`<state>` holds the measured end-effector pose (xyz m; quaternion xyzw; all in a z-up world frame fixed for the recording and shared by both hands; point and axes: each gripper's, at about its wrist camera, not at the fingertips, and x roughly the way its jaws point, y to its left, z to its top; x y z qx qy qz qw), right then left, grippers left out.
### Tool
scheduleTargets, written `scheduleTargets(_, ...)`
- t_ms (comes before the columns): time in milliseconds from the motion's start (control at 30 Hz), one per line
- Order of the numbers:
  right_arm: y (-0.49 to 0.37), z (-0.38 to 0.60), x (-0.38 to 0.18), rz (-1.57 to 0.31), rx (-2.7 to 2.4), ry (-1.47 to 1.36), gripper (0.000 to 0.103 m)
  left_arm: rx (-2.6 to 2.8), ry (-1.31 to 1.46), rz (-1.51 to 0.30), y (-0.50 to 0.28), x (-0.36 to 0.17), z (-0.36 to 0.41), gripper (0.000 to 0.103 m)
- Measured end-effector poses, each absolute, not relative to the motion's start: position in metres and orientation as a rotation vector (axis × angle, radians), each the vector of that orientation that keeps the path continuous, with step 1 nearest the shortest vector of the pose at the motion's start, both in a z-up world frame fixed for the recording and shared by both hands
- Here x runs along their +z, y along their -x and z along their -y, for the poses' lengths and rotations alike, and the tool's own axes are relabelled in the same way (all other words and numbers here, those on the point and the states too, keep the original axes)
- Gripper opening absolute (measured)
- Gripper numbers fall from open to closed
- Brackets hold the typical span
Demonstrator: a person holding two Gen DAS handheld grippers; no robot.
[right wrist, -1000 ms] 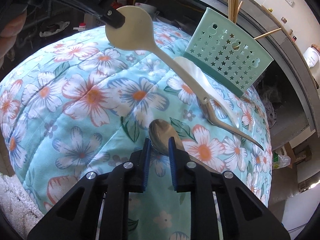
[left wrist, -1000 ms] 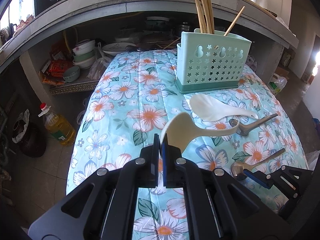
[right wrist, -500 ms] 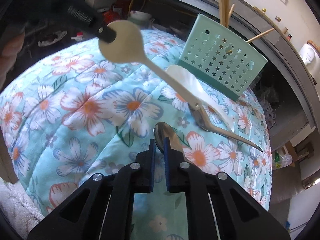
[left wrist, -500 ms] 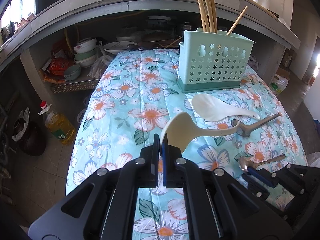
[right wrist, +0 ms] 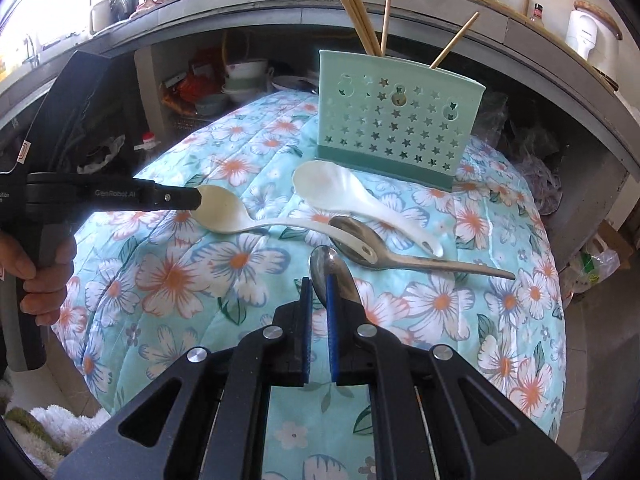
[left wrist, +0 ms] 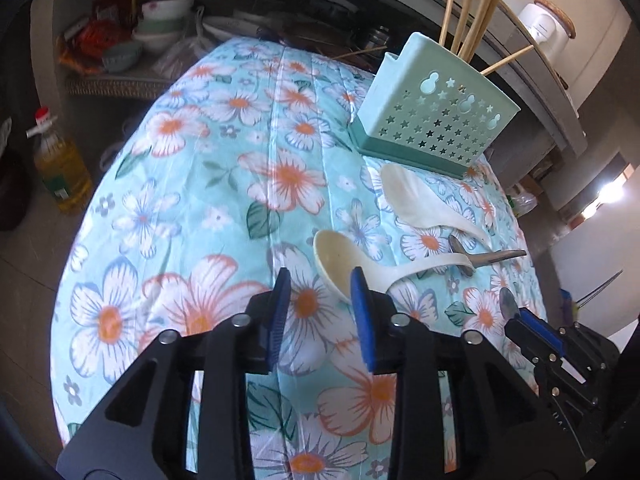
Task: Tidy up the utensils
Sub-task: 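Lift the white spoon with the left tool while the right tool grasps the metal spoon, then carry the cream plastic spoon toward the holder with the left tool while the right tool hovers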
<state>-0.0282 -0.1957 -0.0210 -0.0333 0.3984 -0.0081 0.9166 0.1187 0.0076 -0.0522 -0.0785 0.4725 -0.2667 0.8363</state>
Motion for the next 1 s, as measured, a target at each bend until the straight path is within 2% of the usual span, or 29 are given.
scheduleTargets(133, 0.030, 0.195, -0.025, -0.822, -0.014, 0.061, 0.007, -0.576, 0.207, -1.024, -0.117, -0.057, -0.011, 0.035)
scheduleTargets(367, 0.031, 0.197, -0.024, -0.807, -0.009, 0.045, 0.007, -0.578, 0.310, -1.051, -0.131, -0.062, -0.011, 0.035)
scheduleTargets(467, 0.033, 0.198, -0.024, -0.799, -0.009, 0.039, 0.007, -0.561, 0.328, -1.070, -0.138, -0.068, -0.008, 0.028)
scheduleTargets(500, 0.033, 0.198, -0.024, -0.798, -0.009, 0.037, 0.007, -0.554, 0.332, -1.078, -0.141, -0.070, -0.007, 0.022)
scheduleTargets(700, 0.035, 0.199, -0.021, -0.774, -0.024, 0.026, 0.007, -0.517, 0.325, -1.100, -0.147, -0.074, -0.005, 0.004)
scheduleTargets(1000, 0.036, 0.215, 0.000, -0.692, -0.037, -0.040, 0.005, -0.482, 0.281, -1.024, -0.136, -0.059, -0.004, 0.003)
